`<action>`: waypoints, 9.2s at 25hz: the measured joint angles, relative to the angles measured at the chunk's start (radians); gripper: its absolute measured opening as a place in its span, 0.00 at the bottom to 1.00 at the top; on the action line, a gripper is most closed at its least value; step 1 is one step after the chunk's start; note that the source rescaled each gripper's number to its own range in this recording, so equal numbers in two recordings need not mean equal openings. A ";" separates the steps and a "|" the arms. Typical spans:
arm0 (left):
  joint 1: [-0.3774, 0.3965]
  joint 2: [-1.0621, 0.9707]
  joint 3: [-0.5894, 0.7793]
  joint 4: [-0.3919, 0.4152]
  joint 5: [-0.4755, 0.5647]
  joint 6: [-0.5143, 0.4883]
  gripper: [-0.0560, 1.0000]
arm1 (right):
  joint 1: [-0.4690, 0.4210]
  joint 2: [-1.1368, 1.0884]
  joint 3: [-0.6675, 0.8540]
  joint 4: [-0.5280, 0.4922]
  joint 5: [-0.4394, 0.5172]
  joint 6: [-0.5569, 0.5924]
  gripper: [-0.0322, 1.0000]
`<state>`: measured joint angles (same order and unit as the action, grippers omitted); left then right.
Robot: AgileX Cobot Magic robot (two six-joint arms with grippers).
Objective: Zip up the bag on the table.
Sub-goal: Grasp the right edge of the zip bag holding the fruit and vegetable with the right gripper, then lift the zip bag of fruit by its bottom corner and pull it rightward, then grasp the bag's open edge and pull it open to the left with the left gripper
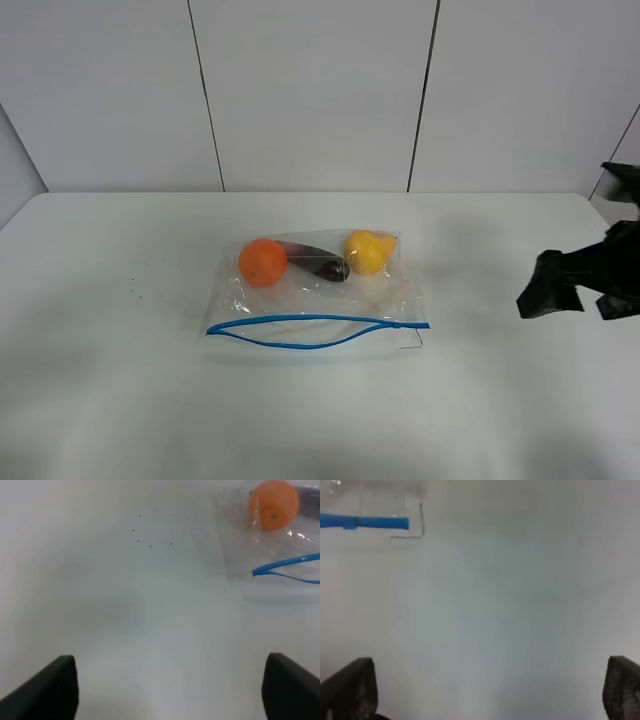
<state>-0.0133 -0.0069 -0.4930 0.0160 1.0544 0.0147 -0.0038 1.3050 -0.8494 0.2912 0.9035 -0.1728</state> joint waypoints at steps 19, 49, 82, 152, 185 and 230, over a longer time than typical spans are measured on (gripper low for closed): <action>0.000 0.000 0.000 0.000 0.000 0.000 1.00 | -0.065 0.643 -0.161 0.740 0.047 -0.707 1.00; 0.000 0.000 0.000 0.000 0.000 0.000 1.00 | -0.059 0.983 -0.314 0.952 0.246 -0.880 0.19; 0.000 0.000 0.000 0.000 0.000 0.000 1.00 | 0.067 0.841 -0.314 1.233 0.299 -0.716 0.03; -0.646 1.490 -0.421 -0.237 -1.046 1.089 0.99 | 0.067 0.841 -0.314 1.237 0.299 -0.705 0.03; -0.797 1.851 -0.422 -0.243 -1.472 1.069 0.47 | 0.067 0.841 -0.314 1.240 0.299 -0.705 0.03; -0.783 1.851 -0.422 -0.239 -1.500 1.132 0.05 | 0.067 0.841 -0.314 1.281 0.291 -0.705 0.03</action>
<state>-0.7965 1.8441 -0.9152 -0.2225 -0.4455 1.1467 0.0629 2.1461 -1.1629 1.5719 1.1945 -0.8782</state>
